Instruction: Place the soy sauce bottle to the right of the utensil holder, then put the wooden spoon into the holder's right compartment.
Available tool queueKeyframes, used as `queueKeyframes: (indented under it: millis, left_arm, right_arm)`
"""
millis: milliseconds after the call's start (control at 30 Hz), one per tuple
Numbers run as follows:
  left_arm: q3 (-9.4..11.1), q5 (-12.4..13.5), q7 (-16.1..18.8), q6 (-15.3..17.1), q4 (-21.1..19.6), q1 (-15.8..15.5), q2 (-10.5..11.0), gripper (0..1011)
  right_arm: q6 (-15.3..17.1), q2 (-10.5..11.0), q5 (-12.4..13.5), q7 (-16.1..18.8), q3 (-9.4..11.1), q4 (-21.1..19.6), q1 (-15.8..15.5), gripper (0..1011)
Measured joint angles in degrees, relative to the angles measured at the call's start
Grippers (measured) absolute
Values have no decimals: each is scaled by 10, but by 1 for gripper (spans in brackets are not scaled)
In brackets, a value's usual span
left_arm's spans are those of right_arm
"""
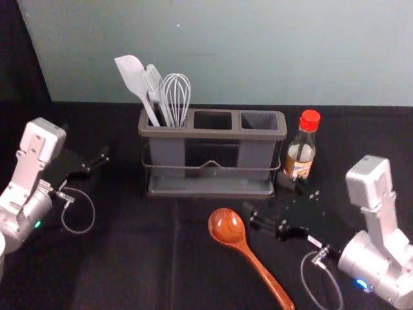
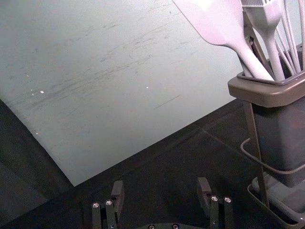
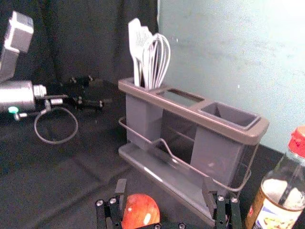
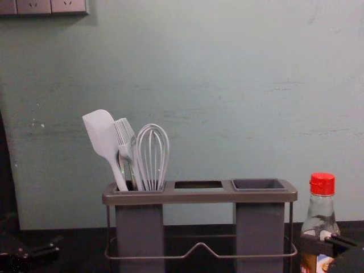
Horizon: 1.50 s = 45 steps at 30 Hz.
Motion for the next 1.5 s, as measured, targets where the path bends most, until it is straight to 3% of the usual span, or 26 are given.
queueKeyframes:
  millis: [67,167,200,267,367,467,500,667,933,1000,1233,1500]
  left_arm:
    - [0,0,0,0,0,0,0,1005]
    - [0,0,0,0,0,0,0,1005]
    - [0,0,0,0,0,0,0,1005]
    - [0,0,0,0,0,0,0,1005]
    - [0,0,0,0,0,0,0,1005]
    - [0,0,0,0,0,0,0,1005]
    - [0,0,0,0,0,0,0,1005]
    - [0,0,0,0,0,0,0,1005]
    - [0,0,0,0,0,0,0,1005]
    - [0,0,0,0,0,0,0,1005]
    - [0,0,0,0,0,0,0,1005]
    - [0,0,0,0,0,0,0,1005]
  right_arm:
    - [16,2,-4,-1,0,-4,2,1003]
    - [72,9,-16,-3,-7,-22,9,1002]
    - [112,13,-23,-6,-12,-35,13,1002]
    - [151,16,-30,-9,-18,-48,17,1003]
    - [255,17,-50,-26,-30,-80,28,1003]
    - [328,11,-59,-35,-38,-95,41,1003]
    - [373,6,-63,-38,-44,-101,51,1003]
    - [463,-18,-63,-35,-52,-96,81,1003]
    - [511,-63,-68,-39,-63,-62,111,1003]
    - [521,-83,-75,-47,-69,-47,120,1003]
    - [524,-114,-87,-52,-81,-18,137,1003]
    - [524,-129,-102,-50,-89,2,150,1003]
